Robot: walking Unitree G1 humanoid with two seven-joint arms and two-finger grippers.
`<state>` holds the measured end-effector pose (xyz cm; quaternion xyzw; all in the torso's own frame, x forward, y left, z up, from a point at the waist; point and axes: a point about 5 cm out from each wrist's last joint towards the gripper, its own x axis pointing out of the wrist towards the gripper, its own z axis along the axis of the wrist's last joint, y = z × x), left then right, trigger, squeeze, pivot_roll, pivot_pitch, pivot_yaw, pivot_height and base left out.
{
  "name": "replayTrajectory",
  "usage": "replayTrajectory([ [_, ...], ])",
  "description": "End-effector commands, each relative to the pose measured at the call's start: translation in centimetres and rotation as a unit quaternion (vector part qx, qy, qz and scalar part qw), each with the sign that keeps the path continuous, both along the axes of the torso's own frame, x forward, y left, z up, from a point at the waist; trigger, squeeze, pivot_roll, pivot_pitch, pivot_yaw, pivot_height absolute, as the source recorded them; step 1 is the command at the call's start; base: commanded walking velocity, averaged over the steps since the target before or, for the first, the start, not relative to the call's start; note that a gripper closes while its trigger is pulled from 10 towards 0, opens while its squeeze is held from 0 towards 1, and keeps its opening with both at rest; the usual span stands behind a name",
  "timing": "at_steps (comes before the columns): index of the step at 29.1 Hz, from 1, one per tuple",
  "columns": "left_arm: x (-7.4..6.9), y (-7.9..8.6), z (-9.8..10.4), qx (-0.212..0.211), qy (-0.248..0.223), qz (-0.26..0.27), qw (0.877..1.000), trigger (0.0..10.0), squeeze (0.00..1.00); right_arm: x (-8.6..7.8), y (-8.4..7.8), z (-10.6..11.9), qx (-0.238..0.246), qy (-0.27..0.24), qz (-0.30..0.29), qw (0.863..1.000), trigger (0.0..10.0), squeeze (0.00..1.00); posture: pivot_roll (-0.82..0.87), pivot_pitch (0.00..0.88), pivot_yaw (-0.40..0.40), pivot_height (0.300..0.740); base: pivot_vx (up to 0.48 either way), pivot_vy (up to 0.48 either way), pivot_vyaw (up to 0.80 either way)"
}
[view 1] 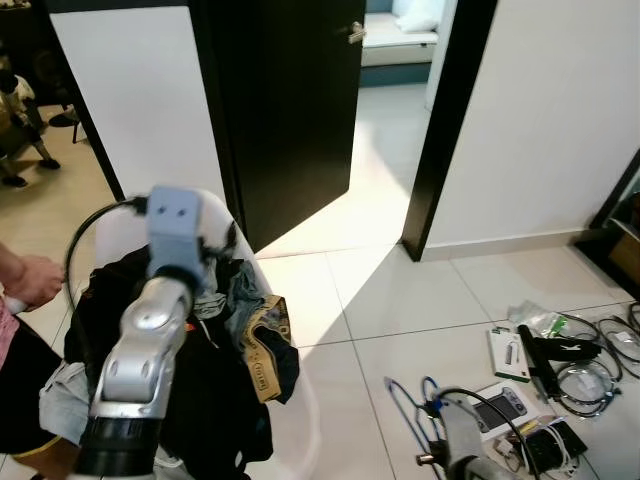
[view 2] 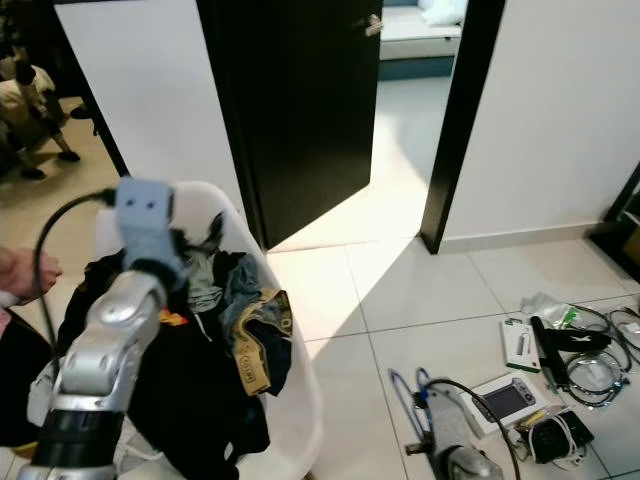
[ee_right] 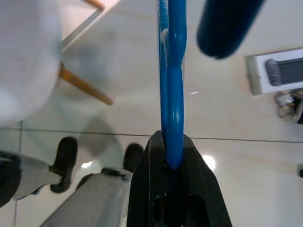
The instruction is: Hang hanger
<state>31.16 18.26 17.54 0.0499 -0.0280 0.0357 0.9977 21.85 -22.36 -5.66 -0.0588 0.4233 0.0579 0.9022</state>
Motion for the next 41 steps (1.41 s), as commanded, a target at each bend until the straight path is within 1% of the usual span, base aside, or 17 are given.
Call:
replayTrajectory([
  [1, -0.5, 0.3, -0.4, 0.014, 0.017, 0.021, 1.000, 10.0, 0.00, -0.4, -0.2, -0.2, -0.008, 0.009, 0.009, 1.000, 10.0, 0.00, 0.02, 0.000, 0.010, 0.740, 0.000, 0.000, 0.00],
  [6, -0.9, 0.6, -1.3, -0.003, 0.038, 0.040, 0.998, 10.0, 0.00, -0.4, -0.2, -0.2, -0.008, 0.011, 0.012, 1.000, 10.0, 0.00, 0.02, 0.000, 0.011, 0.740, 0.000, 0.000, 0.00],
  [9, -0.9, 0.8, -1.8, -0.017, 0.053, 0.056, 0.997, 10.0, 0.00, -0.3, -0.2, -0.1, -0.010, 0.010, 0.016, 1.000, 10.0, 0.00, 0.01, 0.000, 0.013, 0.740, 0.000, 0.000, 0.80],
  [10, -0.8, 1.2, -2.2, -0.024, 0.059, 0.068, 0.996, 10.0, 0.00, -0.3, -0.3, -0.1, -0.011, 0.009, 0.013, 1.000, 10.0, 0.00, 0.01, 0.000, 0.011, 0.740, 0.000, 0.000, 0.00],
  [16, -0.8, 1.5, -2.5, -0.028, 0.063, 0.076, 0.995, 10.0, 0.00, -0.3, -0.3, -0.1, -0.012, 0.008, 0.010, 1.000, 10.0, 0.00, 0.01, 0.000, 0.011, 0.740, 0.000, 0.000, 0.00],
  [17, -0.5, 1.8, -2.9, -0.030, 0.064, 0.084, 0.994, 10.0, 0.00, -0.3, -0.3, -0.1, -0.013, 0.008, 0.008, 1.000, 10.0, 0.00, 0.01, 0.000, 0.011, 0.740, 0.000, 0.000, 0.00],
  [22, 0.2, 2.3, -3.5, -0.044, 0.065, 0.091, 0.993, 10.0, 0.00, -0.2, -0.4, -0.1, -0.018, 0.007, 0.006, 1.000, 10.0, 0.00, 0.00, 0.000, 0.013, 0.740, 0.000, 0.000, 0.00],
  [23, 0.7, 2.5, -4.0, -0.067, 0.070, 0.087, 0.992, 10.0, 0.00, -0.2, -0.4, -0.1, -0.021, 0.007, 0.008, 1.000, 10.0, 0.00, 0.00, 0.000, 0.008, 0.740, 0.000, 0.000, 0.00],
  [25, 0.7, 2.5, -4.0, -0.067, 0.070, 0.087, 0.992, 10.0, 0.00, -0.2, -0.4, -0.1, -0.021, 0.007, 0.008, 1.000, 10.0, 0.00, 0.00, 0.000, 0.008, 0.740, 0.000, 0.000, 0.00],
  [26, 1.1, 2.4, -4.4, -0.089, 0.073, 0.079, 0.990, 10.0, 0.00, -0.3, -0.5, -0.1, -0.023, 0.008, 0.011, 1.000, 10.0, 0.00, 0.00, 0.000, 0.002, 0.740, 0.000, 0.000, 0.00],
  [28, 1.7, 2.4, -5.1, -0.101, 0.083, 0.071, 0.989, 10.0, 0.00, -0.5, -0.7, -0.1, -0.028, 0.011, 0.015, 0.999, 10.0, 0.00, 0.00, 0.000, 0.003, 0.740, 0.000, 0.000, 0.00],
  [31, 1.8, 2.7, -5.5, -0.099, 0.090, 0.078, 0.988, 10.0, 0.00, -0.6, -0.7, -0.2, -0.029, 0.012, 0.015, 0.999, 10.0, 0.00, -0.01, 0.000, 0.011, 0.740, 0.000, 0.000, 0.00],
  [32, 1.8, 3.0, -5.9, -0.090, 0.096, 0.087, 0.987, 10.0, 0.00, -0.7, -0.7, -0.3, -0.029, 0.013, 0.016, 0.999, 10.0, 0.00, -0.02, 0.000, 0.018, 0.740, 0.000, 0.000, 0.00],
  [33, 1.8, 3.0, -5.9, -0.090, 0.096, 0.087, 0.987, 10.0, 0.00, -0.7, -0.7, -0.3, -0.029, 0.013, 0.016, 0.999, 10.0, 0.00, -0.02, 0.000, 0.018, 0.740, 0.000, 0.000, 0.00],
  [35, 2.1, 4.0, -6.6, -0.076, 0.106, 0.110, 0.985, 10.0, 0.00, -0.9, -0.7, -0.3, -0.028, 0.012, 0.015, 0.999, 10.0, 0.00, -0.04, 0.000, 0.028, 0.740, 0.000, 0.000, 0.00],
  [36, 2.3, 4.7, -6.9, -0.083, 0.107, 0.125, 0.983, 10.0, 0.00, -0.9, -0.7, -0.4, -0.027, 0.011, 0.014, 0.999, 10.0, 0.00, -0.04, 0.000, 0.028, 0.740, 0.000, 0.000, 0.00],
  [41, 2.6, 5.5, -7.0, -0.096, 0.105, 0.146, 0.979, 10.0, 0.00, -1.0, -0.7, -0.4, -0.026, 0.010, 0.013, 1.000, 10.0, 0.00, -0.04, 0.000, 0.026, 0.740, 0.000, 0.000, 0.00],
])
